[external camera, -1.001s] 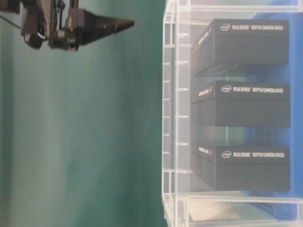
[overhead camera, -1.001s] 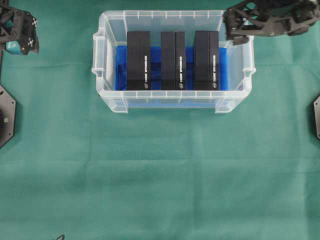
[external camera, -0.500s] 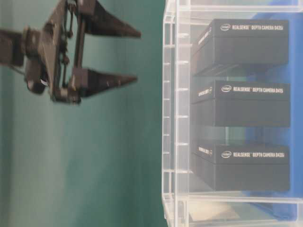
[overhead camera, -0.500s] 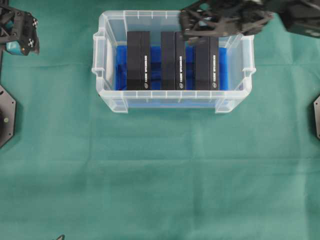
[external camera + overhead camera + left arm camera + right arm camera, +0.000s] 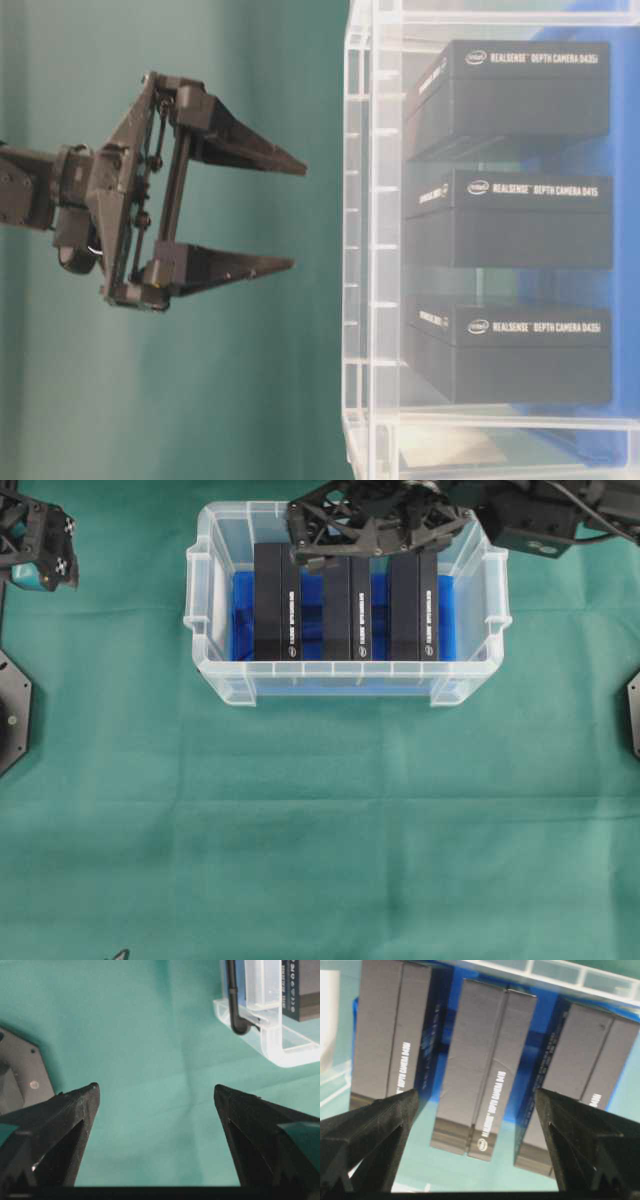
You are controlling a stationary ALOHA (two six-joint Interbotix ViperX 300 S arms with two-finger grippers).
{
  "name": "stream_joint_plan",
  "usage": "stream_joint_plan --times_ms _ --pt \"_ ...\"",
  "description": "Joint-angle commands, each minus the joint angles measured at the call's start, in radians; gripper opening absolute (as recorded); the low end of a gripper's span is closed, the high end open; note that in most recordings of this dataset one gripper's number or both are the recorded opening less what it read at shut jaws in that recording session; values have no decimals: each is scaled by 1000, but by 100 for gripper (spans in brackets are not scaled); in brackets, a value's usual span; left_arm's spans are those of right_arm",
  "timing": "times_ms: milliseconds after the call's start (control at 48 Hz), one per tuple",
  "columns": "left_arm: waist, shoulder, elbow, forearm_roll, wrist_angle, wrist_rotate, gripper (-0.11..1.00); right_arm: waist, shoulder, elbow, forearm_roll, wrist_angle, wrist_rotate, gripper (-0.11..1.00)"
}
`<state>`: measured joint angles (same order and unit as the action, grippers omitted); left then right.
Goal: Take out the box from the case.
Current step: 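Move the right gripper over the middle black box, then lower the open right gripper around the middle black box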
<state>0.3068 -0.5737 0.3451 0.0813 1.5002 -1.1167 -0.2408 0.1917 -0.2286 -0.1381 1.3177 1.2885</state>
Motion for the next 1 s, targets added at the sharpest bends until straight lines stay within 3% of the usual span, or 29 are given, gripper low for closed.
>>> stream_joint_plan --times_ms 0,980 --pt "2 -8 -15 0 -3 2 94 5 -6 -34 8 -3 2 94" --pt "2 -9 -15 -3 -3 -2 94 5 0 -35 20 2 2 94"
